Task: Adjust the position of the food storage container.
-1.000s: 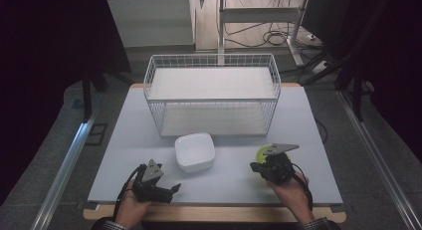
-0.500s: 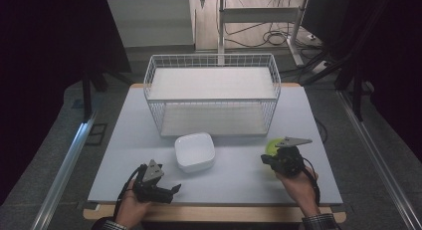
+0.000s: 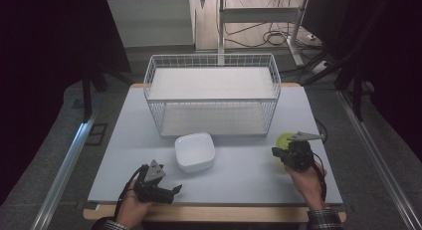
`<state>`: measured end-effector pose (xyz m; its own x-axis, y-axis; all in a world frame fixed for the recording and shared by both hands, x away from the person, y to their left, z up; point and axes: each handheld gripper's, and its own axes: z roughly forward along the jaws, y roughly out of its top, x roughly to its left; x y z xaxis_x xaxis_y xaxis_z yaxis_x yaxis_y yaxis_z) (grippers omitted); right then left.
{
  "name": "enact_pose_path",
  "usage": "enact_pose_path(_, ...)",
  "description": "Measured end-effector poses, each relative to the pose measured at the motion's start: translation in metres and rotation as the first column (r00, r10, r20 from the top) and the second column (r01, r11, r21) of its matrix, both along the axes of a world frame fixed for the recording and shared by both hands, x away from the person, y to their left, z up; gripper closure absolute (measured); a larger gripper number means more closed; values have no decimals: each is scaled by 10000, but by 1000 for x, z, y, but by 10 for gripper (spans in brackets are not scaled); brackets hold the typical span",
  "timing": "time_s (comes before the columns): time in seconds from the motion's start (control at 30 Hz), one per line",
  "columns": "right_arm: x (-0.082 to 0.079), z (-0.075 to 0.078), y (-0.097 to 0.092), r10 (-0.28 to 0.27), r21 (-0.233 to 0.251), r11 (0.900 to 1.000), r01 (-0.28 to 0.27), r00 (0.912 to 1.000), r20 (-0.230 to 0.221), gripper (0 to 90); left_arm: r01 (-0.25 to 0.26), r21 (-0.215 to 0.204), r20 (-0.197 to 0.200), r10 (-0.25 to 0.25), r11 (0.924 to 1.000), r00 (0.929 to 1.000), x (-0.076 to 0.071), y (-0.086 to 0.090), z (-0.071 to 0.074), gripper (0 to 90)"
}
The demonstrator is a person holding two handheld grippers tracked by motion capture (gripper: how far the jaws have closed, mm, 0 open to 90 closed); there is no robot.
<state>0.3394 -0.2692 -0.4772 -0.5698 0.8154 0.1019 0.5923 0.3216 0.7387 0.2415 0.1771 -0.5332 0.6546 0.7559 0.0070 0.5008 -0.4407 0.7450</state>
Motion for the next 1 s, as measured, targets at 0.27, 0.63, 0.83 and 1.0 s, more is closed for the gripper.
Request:
enact_pose_path(0.27, -3, 0, 7, 237, -204, 9995, -233, 9995, 205, 865, -104, -95, -222, 102, 9999, 9997, 2, 2, 3, 55)
enact_pose_path(0.63, -6, -4, 30, 1369, 119, 9905, -1373, 9901, 294, 894, -470, -194, 148, 473, 9987, 9988, 18, 16, 11, 278)
enact_pose_path(0.83, -5, -5, 43, 1743, 4, 9847, -1744, 9840, 381, 895, -674, -517, 35, 676, 9964, 9977, 36, 20, 11, 509)
enact_pose_path(1.0, -5, -7, 56, 2006, -384, 9792, -1992, 9790, 369, 894, -867, -518, -210, 858, 9949, 9961, 52, 20, 9, 648)
